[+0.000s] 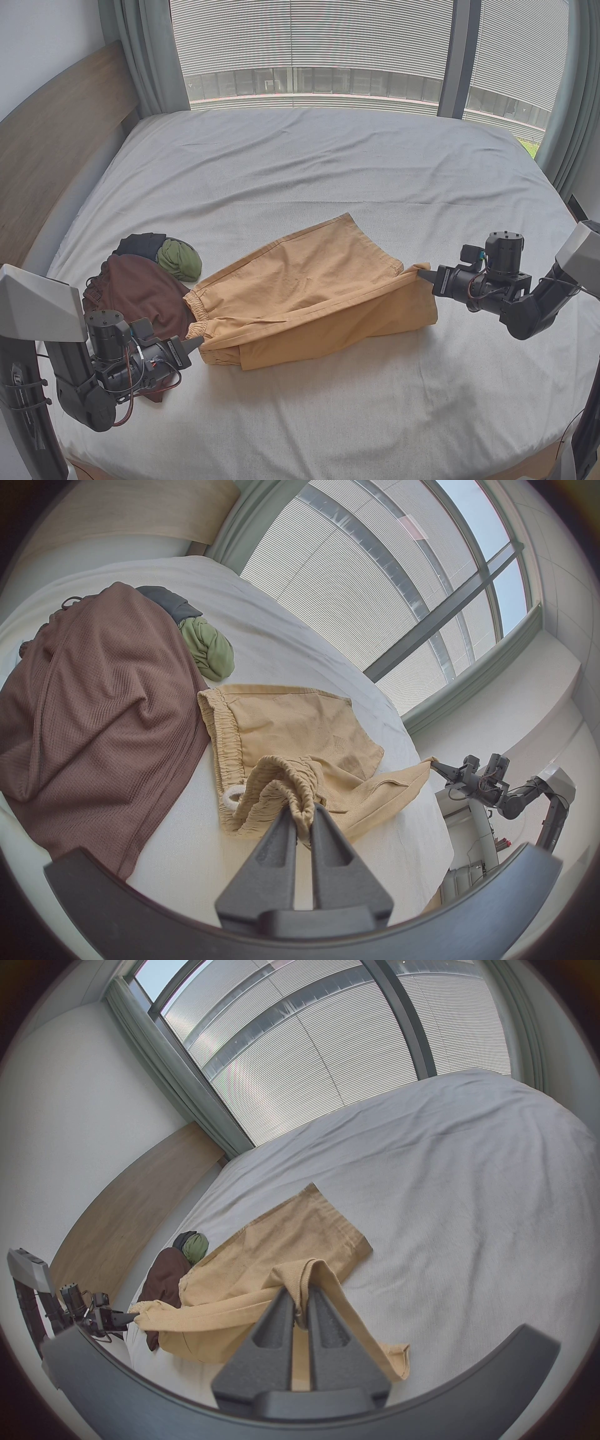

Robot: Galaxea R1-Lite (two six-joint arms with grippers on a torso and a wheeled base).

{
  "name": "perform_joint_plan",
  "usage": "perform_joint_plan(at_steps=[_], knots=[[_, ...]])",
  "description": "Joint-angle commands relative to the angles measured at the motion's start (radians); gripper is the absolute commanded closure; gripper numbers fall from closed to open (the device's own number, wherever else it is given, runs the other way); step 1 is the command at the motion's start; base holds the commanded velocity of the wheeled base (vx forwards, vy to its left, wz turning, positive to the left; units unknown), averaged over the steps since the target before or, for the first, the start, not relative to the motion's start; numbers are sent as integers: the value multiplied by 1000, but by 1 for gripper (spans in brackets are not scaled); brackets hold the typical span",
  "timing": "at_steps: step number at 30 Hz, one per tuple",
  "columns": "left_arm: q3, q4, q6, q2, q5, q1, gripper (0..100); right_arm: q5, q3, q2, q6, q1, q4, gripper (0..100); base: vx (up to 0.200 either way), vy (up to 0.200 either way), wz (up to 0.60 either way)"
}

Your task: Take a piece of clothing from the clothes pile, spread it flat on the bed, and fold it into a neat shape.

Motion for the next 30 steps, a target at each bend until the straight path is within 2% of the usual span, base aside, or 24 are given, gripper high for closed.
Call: perform_joint_plan(at_steps=[1,2,4,6,9,11,16,23,30], knots=[[-16,-1,-4,-3,7,2,100,0,-95,-4,0,1,49,100,0,0,0],[-21,-1,-12,-3,7,3,100,0,-148,-3,0,4,89,100,0,0,0],[-21,-1,-12,-3,7,3,100,0,-148,-3,0,4,89,100,0,0,0],[-35,-1,-30,-3,18,3,100,0,-243,2,0,6,170,100,0,0,0],[-48,1,-39,2,44,3,100,0,-312,23,0,7,216,100,0,0,0],[-48,1,-39,3,44,3,100,0,-316,25,0,7,218,100,0,0,0],[-70,1,-71,3,51,3,100,0,-448,91,0,9,281,100,0,0,0],[-94,1,-93,9,91,5,100,2,-562,165,0,9,293,100,0,0,0],[-114,4,-111,11,97,8,100,2,-686,244,0,12,314,100,0,0,0]])
